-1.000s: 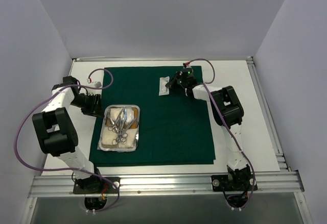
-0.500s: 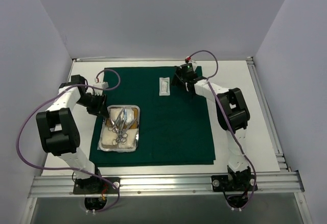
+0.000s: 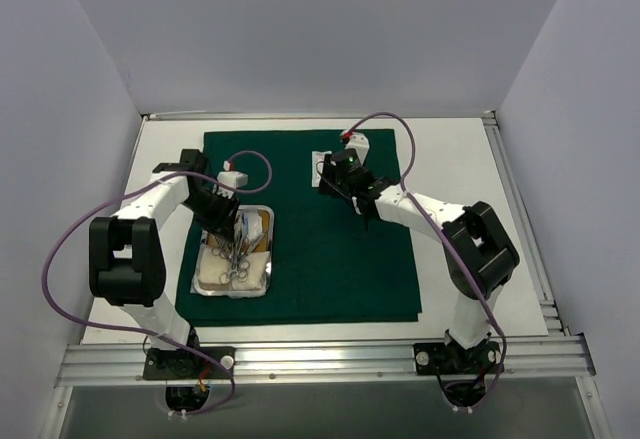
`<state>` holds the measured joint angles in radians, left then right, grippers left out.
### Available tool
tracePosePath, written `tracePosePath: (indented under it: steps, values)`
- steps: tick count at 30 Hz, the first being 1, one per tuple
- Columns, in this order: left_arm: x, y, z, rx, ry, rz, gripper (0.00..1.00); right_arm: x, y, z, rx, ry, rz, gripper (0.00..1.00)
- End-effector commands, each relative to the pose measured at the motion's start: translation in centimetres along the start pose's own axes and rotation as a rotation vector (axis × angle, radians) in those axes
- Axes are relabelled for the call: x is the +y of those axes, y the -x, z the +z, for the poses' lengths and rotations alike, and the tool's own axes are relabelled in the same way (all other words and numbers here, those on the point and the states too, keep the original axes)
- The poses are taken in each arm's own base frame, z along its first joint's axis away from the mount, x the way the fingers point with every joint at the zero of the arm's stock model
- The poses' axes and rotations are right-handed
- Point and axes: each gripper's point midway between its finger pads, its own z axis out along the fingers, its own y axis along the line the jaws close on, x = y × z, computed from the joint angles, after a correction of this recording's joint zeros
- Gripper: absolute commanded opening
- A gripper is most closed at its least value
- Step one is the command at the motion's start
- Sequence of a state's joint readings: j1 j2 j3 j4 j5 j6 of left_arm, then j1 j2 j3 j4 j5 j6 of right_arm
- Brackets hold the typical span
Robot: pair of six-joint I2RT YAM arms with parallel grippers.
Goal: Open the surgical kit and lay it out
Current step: Pick up the medical item from the container.
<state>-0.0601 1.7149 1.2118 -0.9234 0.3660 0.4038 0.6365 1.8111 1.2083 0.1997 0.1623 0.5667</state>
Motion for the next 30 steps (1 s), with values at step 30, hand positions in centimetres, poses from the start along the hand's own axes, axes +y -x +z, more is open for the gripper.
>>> tracePosePath:
  steps: [30]
  values:
    - [3.1,1.9,3.1,0.0,0.22,0.031,0.43,-3.4,-2.1,-1.2,-0.002,-0.087,0.046,0.48]
